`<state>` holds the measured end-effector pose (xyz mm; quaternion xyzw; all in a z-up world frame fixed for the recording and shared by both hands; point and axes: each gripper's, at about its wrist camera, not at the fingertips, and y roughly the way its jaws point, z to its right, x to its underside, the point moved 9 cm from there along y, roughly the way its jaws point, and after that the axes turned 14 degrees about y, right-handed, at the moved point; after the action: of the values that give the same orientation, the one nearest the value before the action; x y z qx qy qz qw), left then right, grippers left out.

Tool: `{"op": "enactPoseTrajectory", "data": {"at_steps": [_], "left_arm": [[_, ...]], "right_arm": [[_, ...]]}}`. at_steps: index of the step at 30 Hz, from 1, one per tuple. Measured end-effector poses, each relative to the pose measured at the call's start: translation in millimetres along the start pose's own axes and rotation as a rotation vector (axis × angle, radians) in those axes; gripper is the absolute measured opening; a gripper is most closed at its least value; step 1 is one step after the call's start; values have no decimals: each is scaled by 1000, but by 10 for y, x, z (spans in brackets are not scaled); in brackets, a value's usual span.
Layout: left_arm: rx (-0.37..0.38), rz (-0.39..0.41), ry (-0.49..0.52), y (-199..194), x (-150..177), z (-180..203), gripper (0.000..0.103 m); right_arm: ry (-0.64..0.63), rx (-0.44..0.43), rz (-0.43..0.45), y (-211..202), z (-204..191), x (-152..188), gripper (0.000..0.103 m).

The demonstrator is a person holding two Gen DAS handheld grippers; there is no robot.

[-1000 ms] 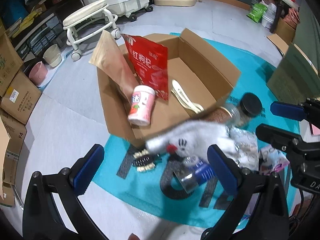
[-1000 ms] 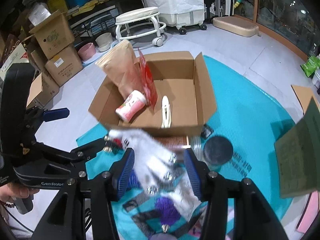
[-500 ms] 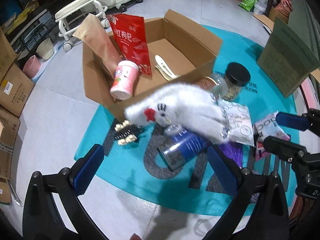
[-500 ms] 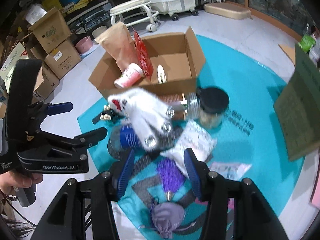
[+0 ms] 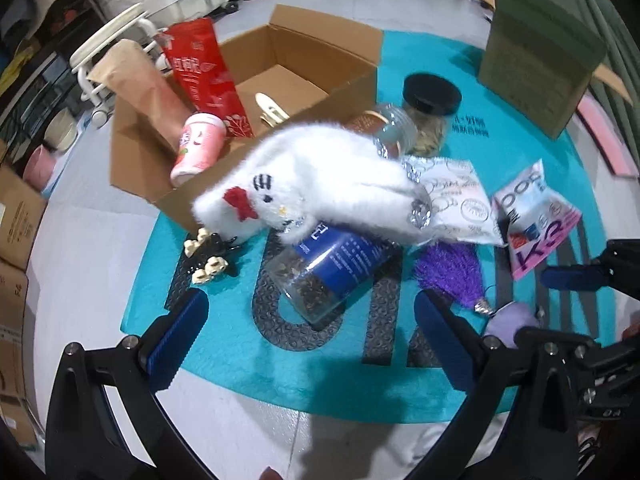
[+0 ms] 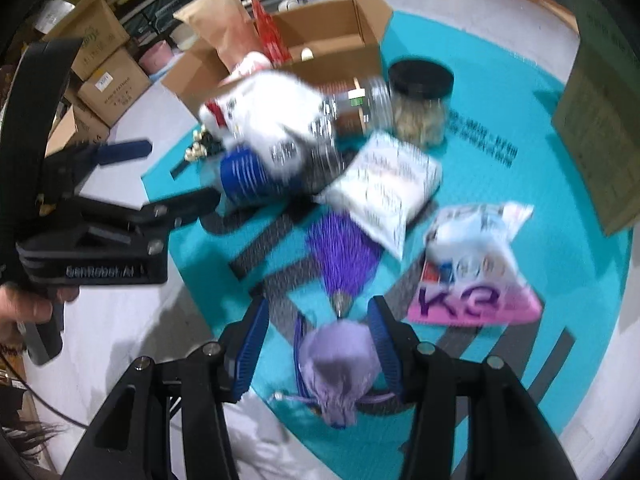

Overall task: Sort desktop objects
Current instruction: 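Reach the left tool toward the blue-labeled clear jar while the right tool reaches the lavender pouch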

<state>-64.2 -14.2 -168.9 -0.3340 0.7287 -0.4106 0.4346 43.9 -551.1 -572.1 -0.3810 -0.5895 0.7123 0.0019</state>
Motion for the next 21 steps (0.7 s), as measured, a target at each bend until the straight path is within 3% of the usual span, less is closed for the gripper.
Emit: {"op": "enactPoseTrajectory", "data": {"at_steps": [16, 21], "left_arm": [[75, -31, 46, 506, -86, 181, 103], [11, -50, 103, 631, -116, 210, 103]], "right_arm": [[88, 51, -69, 288, 256, 297, 53], [91, 57, -66, 326, 254, 322, 58]]}}
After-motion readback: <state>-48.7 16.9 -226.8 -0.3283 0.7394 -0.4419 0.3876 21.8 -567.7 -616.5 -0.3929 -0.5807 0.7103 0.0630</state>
